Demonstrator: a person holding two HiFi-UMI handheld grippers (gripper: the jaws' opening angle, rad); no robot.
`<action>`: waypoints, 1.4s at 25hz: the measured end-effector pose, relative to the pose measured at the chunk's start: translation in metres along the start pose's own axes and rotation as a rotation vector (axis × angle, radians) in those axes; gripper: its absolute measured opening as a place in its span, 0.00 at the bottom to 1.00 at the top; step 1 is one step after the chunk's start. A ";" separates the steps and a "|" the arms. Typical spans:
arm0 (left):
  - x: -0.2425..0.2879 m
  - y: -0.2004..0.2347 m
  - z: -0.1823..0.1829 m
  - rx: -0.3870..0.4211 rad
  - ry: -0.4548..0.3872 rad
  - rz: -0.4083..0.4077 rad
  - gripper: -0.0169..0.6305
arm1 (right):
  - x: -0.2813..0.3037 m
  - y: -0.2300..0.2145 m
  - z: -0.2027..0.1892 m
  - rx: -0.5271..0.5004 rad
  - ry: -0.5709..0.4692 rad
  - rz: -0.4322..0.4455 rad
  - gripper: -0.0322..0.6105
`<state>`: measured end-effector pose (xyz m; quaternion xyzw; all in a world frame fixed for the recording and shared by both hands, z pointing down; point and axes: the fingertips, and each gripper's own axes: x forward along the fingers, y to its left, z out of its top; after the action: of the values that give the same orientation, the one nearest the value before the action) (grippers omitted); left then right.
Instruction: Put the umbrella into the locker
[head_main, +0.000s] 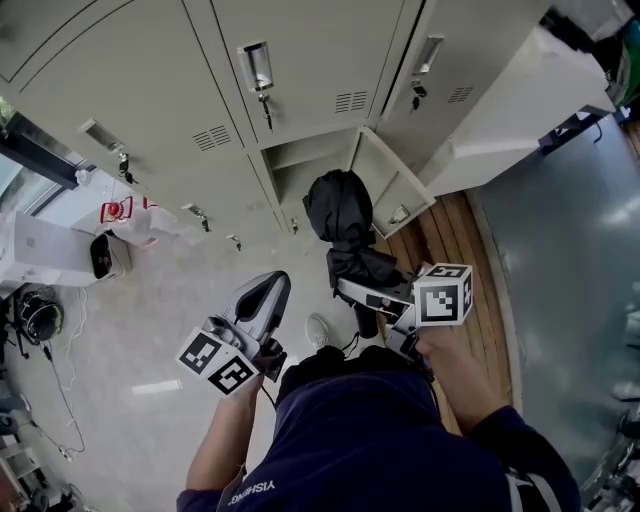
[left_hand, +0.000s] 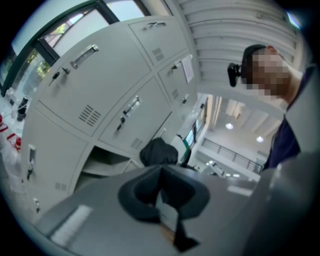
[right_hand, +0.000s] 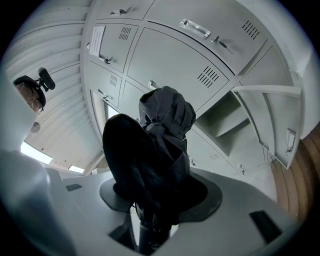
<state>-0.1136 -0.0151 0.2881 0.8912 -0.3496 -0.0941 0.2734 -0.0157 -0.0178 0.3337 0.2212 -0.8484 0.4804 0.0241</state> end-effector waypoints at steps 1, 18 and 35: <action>0.001 0.003 0.000 -0.004 0.002 -0.005 0.03 | 0.004 -0.003 0.001 0.001 0.002 -0.008 0.36; 0.027 0.076 0.000 -0.055 0.048 0.029 0.03 | 0.061 -0.084 0.015 0.039 0.080 -0.107 0.36; 0.070 0.157 -0.045 -0.109 0.077 0.131 0.03 | 0.145 -0.229 0.046 0.005 0.210 -0.227 0.36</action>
<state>-0.1358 -0.1383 0.4139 0.8531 -0.3909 -0.0608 0.3402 -0.0467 -0.2078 0.5301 0.2641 -0.8097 0.4970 0.1663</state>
